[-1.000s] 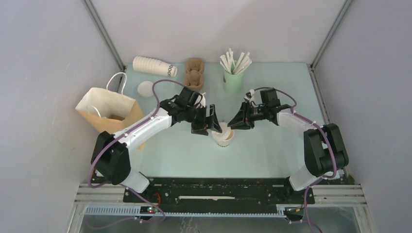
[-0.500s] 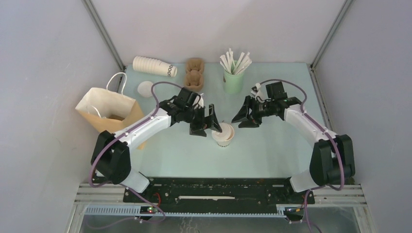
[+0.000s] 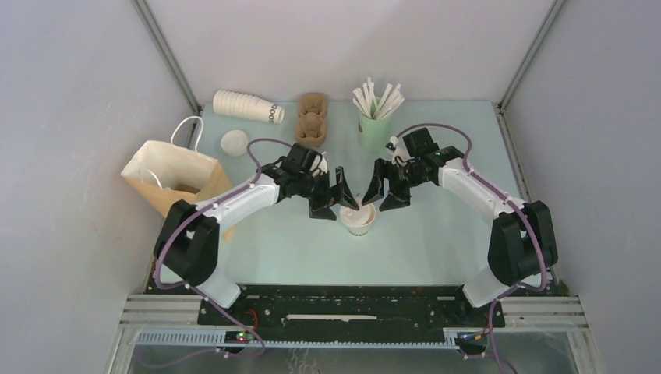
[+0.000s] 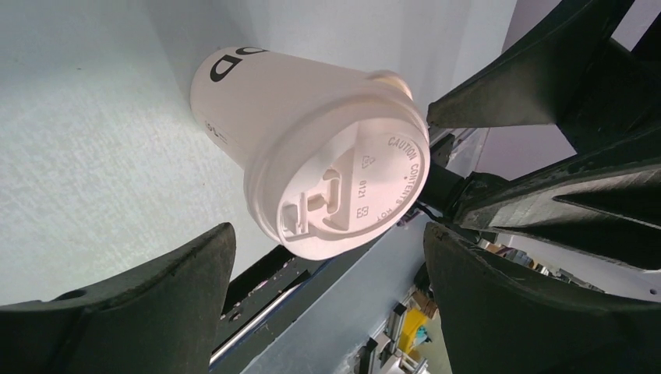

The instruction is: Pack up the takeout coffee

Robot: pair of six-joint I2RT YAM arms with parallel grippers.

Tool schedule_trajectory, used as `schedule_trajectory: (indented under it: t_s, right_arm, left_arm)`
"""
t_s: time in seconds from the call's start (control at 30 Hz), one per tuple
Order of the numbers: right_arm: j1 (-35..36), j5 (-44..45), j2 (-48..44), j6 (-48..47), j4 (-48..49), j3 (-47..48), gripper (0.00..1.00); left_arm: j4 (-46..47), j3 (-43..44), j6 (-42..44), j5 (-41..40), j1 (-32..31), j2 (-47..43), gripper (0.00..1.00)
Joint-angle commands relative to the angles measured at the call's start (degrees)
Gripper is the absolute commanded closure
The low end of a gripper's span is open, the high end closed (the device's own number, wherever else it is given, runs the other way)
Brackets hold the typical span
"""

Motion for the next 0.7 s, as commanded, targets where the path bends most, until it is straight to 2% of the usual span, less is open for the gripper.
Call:
schedule_trajectory:
  t_s: [0.0,0.27,0.67]
  right_arm:
    - [0.95,2.63,0.83,-1.94,-2.04,2.09,0.23]
    - [1.72,3.39,2.12,-2.45,-1.69,2.09,0.30]
    - [1.88,2.82,1.46,-1.73,0.00,0.77,0.44]
  left_arm:
    - [4.02,-1.43,-1.46,2.16,0.41,1.00,0.07]
    - [4.51,-0.61,-1.80,2.35,0.37,1.32,0.09]
    - [4.32,1.77,-2.28,2.78,0.37,1.01,0.11]
